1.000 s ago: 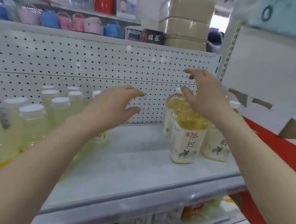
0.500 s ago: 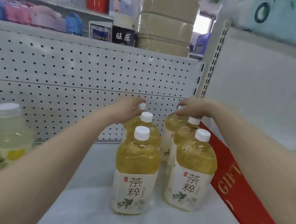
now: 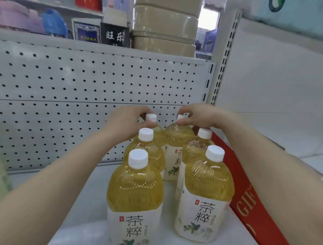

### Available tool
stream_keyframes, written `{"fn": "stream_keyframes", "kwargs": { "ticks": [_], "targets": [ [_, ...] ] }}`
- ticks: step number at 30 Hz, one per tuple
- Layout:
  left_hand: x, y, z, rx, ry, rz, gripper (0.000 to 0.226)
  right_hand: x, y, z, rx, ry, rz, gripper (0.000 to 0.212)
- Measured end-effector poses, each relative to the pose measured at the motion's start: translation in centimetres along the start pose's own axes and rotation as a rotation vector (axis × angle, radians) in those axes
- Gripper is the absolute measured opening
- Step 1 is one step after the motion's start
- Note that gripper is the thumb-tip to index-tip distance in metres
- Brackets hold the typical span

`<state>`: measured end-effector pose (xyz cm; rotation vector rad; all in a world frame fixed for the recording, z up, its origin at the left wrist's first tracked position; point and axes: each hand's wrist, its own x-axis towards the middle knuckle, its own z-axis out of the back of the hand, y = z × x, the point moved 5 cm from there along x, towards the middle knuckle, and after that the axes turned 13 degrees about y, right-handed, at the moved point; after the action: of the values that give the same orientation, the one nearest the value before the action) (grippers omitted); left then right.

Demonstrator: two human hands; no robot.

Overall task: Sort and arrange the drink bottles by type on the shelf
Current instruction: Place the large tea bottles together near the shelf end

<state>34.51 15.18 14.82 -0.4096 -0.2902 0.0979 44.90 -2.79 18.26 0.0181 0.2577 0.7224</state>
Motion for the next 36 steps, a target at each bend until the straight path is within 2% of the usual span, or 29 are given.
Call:
{"fn": "stream_keyframes", "kwargs": {
  "ticks": [8,12,14,16,20,23,25,28,31,34,36],
  "targets": [
    [-1.1,-0.6,0.6,0.055,-0.068,0.068,0.037,-0.5,0.0,-0.3,-0.017,0.003,-0.01,0.042],
    [-1.8,0.0,0.5,-0.072,-0.044,0.059,0.039,-1.5,0.3,-0.3,0.13,-0.087,-0.015,0.037],
    [-3.1,0.3,1.0,-0.14,-0.086,0.029,0.042,-2.9,-0.2,-0.3,0.135,-0.166,-0.079,0.043],
    [-4.6,0.4,1.2,-0.197,-0.092,-0.03,0.035,-5.1,-0.8,-1.0,0.097,-0.186,-0.146,0.048],
    [-6.7,0.6,-0.1,-0.46,0.261,-0.05,0.031,-8.2,-1.1,-2.3,0.128,-0.193,-0.173,0.031],
    [-7.1,0.1,-0.3,-0.434,0.361,-0.102,0.025,-8.3,-0.9,-2.0,0.134,-0.257,-0.118,0.027],
    [-7.2,-0.4,-0.3,-0.413,0.352,-0.097,0.026,-8.0,-0.8,-2.0,0.178,-0.283,-0.043,0.022],
    [-7.1,-1.4,-0.2,-0.361,0.218,-0.063,0.022,-7.4,-0.1,-2.0,0.22,-0.275,0.052,0.02],
    [-6.8,-2.3,-0.9,-0.273,0.139,-0.063,0.043,-7.2,0.3,-1.9,0.193,-0.28,0.064,0.022],
    [-6.6,-2.6,-0.9,-0.258,0.135,-0.044,0.048,-7.4,-0.1,-2.1,0.243,-0.292,0.089,0.022],
    [-6.5,-2.8,-0.9,-0.236,0.196,-0.014,0.046,-7.7,-0.2,-2.4,0.31,-0.303,0.084,0.02]
  ]
}}
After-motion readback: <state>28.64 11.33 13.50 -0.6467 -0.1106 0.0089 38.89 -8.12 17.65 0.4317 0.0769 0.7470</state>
